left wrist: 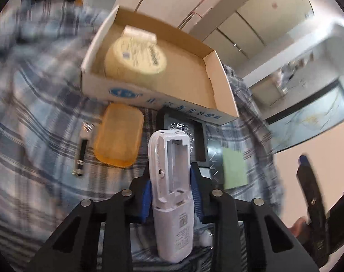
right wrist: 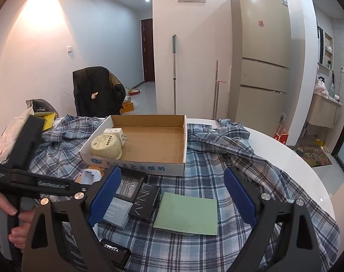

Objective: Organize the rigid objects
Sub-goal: 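Grasp the white remote control with the left tool, then lift the remote with the left tool while the right tool grasps the black ZEESEA box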

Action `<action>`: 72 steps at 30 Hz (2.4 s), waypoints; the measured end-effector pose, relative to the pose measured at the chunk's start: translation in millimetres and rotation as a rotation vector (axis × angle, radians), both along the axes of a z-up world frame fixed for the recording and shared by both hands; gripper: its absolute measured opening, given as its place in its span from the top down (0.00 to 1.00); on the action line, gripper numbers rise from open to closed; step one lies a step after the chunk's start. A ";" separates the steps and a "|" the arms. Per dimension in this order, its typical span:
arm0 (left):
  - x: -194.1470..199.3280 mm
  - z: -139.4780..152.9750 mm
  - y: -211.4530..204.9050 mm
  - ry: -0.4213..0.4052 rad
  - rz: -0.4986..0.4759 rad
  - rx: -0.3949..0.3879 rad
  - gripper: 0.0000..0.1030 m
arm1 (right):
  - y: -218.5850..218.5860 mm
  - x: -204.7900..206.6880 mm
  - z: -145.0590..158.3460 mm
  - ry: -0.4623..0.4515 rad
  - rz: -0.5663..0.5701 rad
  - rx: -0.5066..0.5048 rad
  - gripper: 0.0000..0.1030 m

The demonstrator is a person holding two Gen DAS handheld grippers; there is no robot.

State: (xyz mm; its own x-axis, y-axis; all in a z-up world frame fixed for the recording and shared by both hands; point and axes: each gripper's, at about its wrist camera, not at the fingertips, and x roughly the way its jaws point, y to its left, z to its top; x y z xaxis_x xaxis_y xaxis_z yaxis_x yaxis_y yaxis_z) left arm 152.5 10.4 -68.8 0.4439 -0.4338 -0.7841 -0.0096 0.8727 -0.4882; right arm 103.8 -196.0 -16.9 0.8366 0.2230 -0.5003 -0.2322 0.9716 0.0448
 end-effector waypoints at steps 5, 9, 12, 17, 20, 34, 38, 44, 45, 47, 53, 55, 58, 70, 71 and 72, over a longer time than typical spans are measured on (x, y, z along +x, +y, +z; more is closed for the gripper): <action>-12.5 36.5 -21.8 -0.123 -0.023 0.251 0.85 | -4.1 2.0 0.0 0.016 -0.012 0.015 0.11; -8.6 32.9 -31.2 -0.109 -0.046 0.277 0.85 | -4.9 1.3 0.6 0.009 -0.024 0.006 0.11; -1.1 21.4 -37.4 -0.072 -0.044 0.288 0.85 | -6.9 1.3 1.3 0.009 -0.026 0.011 0.11; 2.8 11.4 -41.5 -0.075 -0.068 0.247 0.85 | -7.7 1.9 1.6 0.008 -0.031 0.011 0.11; 2.8 9.6 -49.7 -0.095 -0.098 0.278 0.85 | -6.3 4.7 -1.2 0.025 -0.032 0.001 0.11; -7.4 16.4 -61.7 -0.182 -0.147 0.333 0.84 | -14.3 9.2 -4.7 0.034 -0.086 -0.010 0.11; -25.1 41.4 -52.8 -0.316 -0.113 0.283 0.87 | -23.4 17.2 -7.6 0.076 -0.106 0.016 0.11; -30.9 49.7 -44.6 -0.375 -0.082 0.264 0.87 | -31.3 31.4 -21.8 0.164 -0.130 0.041 0.11; -30.3 47.6 -41.7 -0.364 -0.078 0.251 0.87 | -32.0 33.7 -24.5 0.179 -0.132 0.040 0.11; -28.3 43.2 -40.0 -0.342 -0.084 0.241 0.87 | -32.3 37.1 -28.6 0.205 -0.125 0.041 0.11; -32.2 45.4 -35.7 -0.343 -0.043 0.269 0.87 | -26.8 39.6 -36.5 0.238 -0.103 0.017 0.11; -42.9 55.2 -35.8 -0.401 -0.036 0.299 0.87 | -21.9 37.6 -36.5 0.247 -0.073 0.019 0.11; -59.9 66.3 -34.5 -0.459 -0.040 0.311 0.87 | -13.7 31.0 -34.4 0.248 -0.035 0.020 0.11; -110.8 81.9 -3.0 -0.573 0.066 0.354 0.87 | 29.2 -15.9 -31.5 0.319 0.016 -0.013 0.11; -111.9 80.6 -0.6 -0.572 0.075 0.359 0.87 | 33.9 -17.9 -32.7 0.324 0.019 -0.018 0.11; -113.9 79.2 1.7 -0.572 0.082 0.368 0.87 | 39.7 -20.0 -34.3 0.330 0.027 -0.025 0.11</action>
